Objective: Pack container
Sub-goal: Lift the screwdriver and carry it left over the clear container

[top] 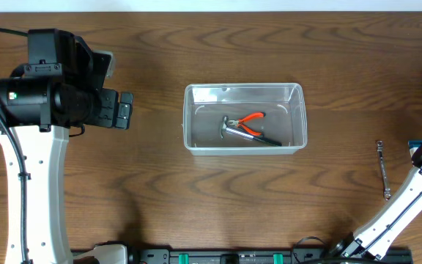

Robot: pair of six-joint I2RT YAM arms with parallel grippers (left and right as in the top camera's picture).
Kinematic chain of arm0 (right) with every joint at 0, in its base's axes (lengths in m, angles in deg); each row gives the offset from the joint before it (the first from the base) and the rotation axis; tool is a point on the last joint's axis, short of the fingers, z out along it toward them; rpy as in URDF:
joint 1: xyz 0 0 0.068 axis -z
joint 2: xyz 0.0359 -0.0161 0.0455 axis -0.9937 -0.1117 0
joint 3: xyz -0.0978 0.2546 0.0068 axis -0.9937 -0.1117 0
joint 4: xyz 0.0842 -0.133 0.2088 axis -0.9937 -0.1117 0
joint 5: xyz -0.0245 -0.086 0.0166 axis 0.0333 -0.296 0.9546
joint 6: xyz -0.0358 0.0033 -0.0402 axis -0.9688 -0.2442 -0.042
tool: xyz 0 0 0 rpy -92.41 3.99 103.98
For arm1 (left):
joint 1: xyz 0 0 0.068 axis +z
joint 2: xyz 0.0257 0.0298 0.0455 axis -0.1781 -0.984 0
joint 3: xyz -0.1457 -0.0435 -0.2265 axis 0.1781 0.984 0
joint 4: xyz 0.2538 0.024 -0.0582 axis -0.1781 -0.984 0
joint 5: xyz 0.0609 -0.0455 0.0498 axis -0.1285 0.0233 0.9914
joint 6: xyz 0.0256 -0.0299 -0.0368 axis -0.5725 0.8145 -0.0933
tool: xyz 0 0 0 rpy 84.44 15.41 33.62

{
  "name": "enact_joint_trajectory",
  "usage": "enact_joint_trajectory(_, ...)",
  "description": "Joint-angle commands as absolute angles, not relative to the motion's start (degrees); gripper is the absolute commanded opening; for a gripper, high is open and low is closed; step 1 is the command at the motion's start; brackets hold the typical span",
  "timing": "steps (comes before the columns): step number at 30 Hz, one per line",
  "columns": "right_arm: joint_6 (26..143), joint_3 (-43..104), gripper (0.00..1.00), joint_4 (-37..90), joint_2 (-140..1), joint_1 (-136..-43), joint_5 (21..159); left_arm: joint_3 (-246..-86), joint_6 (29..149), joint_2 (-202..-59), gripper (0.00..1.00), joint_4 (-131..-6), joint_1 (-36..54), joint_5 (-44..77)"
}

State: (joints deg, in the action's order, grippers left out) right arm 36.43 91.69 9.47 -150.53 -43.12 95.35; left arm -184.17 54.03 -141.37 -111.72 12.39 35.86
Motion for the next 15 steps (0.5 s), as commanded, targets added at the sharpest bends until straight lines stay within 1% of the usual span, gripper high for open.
enact_joint_trajectory(1,37.07,92.17,0.13,9.32,-152.63,-42.75,94.35,-184.52,54.36,-141.06,0.98,-111.89,12.15,36.51)
enact_joint_trajectory(3,37.07,92.17,0.08,9.41,-152.61,-42.79,94.35,-184.52,54.34,-141.06,0.98,-111.89,12.15,36.51)
enact_joint_trajectory(8,38.66,93.25,0.01,9.08,-152.33,-42.88,94.37,-184.52,54.36,-141.06,0.98,-111.89,12.15,36.51)
enact_joint_trajectory(11,39.65,95.21,0.01,8.19,-151.74,-43.43,94.44,-184.52,54.36,-141.06,0.98,-111.89,12.15,36.51)
enact_joint_trajectory(15,39.6,102.01,0.01,4.23,-150.97,-44.98,94.41,-184.52,54.36,-141.06,0.98,-111.89,12.15,36.51)
